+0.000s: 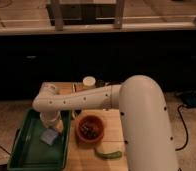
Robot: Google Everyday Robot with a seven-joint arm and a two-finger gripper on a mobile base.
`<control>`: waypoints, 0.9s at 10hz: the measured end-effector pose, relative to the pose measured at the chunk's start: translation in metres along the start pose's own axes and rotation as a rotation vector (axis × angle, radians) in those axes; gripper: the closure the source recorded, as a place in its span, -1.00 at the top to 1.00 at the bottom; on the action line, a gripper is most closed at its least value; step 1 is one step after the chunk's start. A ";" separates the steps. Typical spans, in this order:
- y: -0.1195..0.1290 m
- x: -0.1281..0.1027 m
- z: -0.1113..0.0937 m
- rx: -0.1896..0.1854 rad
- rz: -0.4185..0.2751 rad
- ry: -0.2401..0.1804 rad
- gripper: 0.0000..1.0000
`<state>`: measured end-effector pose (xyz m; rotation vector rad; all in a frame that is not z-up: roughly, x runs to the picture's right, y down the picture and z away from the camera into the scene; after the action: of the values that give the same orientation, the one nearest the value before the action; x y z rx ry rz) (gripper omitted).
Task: Wipe tray with sponge
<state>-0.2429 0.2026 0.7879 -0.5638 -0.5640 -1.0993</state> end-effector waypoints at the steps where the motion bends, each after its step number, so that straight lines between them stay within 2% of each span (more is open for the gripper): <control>1: -0.009 0.005 0.002 -0.010 -0.013 0.002 -0.99; 3: -0.034 -0.004 0.010 -0.029 -0.065 -0.003 -0.99; 5: -0.061 -0.032 0.026 -0.049 -0.179 -0.021 -0.99; 6: -0.061 -0.037 0.028 -0.052 -0.195 -0.022 -0.99; 7: -0.058 -0.057 0.035 -0.059 -0.248 -0.035 -0.99; 9: -0.046 -0.081 0.044 -0.065 -0.304 -0.053 -0.99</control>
<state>-0.3202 0.2691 0.7718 -0.5770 -0.6768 -1.3974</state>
